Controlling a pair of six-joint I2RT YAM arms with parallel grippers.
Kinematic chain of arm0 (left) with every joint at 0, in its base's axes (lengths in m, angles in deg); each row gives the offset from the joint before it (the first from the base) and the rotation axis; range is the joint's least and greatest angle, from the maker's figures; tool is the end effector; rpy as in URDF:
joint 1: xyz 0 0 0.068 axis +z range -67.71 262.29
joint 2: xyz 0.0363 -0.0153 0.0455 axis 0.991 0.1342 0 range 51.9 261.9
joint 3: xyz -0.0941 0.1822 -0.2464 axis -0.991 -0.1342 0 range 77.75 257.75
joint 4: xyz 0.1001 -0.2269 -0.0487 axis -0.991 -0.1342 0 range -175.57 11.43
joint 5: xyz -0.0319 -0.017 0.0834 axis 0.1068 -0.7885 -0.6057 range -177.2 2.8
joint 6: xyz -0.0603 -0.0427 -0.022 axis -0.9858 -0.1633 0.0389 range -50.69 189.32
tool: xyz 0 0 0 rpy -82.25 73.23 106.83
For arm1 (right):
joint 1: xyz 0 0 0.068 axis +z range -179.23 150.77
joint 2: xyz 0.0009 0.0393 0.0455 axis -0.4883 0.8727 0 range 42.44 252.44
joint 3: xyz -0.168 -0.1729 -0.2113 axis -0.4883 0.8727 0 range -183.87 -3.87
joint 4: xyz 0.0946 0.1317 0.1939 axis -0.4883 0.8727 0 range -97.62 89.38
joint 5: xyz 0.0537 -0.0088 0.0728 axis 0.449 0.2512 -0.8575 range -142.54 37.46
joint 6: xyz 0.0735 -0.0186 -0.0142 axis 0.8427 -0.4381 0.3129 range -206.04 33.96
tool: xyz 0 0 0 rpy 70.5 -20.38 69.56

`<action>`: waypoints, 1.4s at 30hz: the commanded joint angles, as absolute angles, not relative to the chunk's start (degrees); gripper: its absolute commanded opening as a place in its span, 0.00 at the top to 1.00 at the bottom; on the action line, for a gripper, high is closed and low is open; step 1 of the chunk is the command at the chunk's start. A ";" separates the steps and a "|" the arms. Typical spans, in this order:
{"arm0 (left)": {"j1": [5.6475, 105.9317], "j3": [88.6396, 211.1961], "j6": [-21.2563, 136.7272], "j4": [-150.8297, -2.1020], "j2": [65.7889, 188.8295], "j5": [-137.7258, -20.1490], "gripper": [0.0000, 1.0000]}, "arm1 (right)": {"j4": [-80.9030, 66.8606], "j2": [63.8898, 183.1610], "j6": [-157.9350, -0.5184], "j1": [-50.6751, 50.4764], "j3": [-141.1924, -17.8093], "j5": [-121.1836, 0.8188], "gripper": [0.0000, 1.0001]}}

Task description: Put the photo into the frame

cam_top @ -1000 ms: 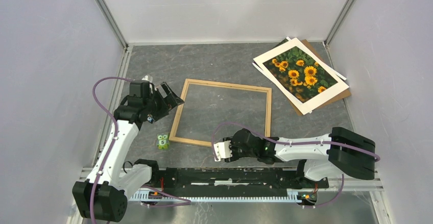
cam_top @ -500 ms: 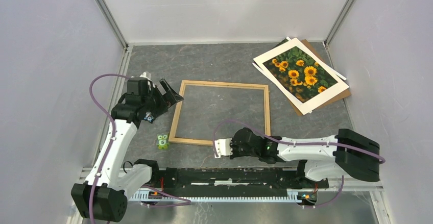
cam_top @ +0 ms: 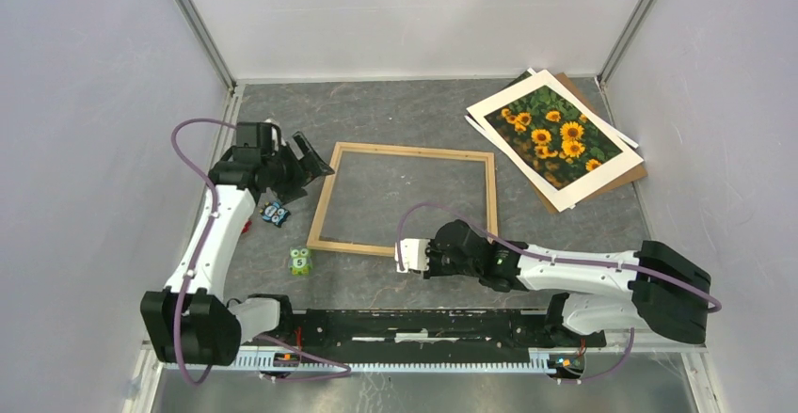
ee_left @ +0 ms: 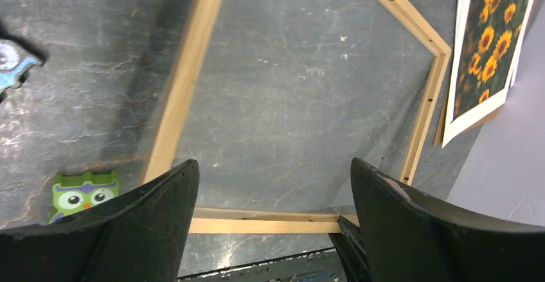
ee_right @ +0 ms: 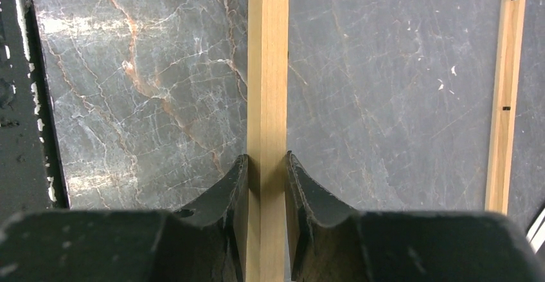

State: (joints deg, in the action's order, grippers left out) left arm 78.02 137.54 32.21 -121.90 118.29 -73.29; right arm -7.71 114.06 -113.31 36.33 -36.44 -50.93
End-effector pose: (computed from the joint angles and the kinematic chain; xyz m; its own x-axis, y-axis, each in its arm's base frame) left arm 0.2224 -0.0324 0.3276 -0.7453 -0.5316 -0.4025 -0.2796 0.7972 -0.5351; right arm 0.1056 0.2274 0.2210 0.1816 -0.7073 -0.6832 -0.9200 0.1231 -0.3720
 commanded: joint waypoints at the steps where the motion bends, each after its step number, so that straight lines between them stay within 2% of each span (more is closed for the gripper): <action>1: 85.20 137.08 33.67 -121.68 119.19 -64.98 0.12 | -12.24 110.73 -113.74 34.92 -37.85 -51.10 1.00; 3: 85.30 134.91 32.66 -121.77 118.37 -62.47 0.15 | -12.53 110.51 -113.73 34.60 -37.80 -51.59 1.00; 7: 85.30 130.15 28.12 -126.27 113.27 -65.00 0.16 | -12.94 110.50 -113.72 34.23 -37.67 -51.57 1.00; 12: 85.16 123.68 24.07 -125.93 107.87 -65.24 0.25 | -14.13 109.97 -113.81 33.64 -36.53 -52.11 1.00; 16: 84.94 120.88 24.83 -122.45 109.86 -63.53 0.28 | -14.24 109.95 -113.77 33.43 -36.56 -52.37 1.00; 19: 84.82 119.68 25.27 -119.31 112.16 -62.25 0.37 | -14.44 109.78 -113.68 33.44 -36.39 -52.42 1.00; 26: 84.83 117.87 24.25 -111.92 115.79 -58.37 0.45 | -14.21 109.90 -113.55 33.44 -36.56 -53.12 1.00; 42: 84.87 119.92 25.11 -98.87 130.28 -50.64 0.51 | -14.95 109.04 -113.29 33.45 -34.76 -54.21 1.00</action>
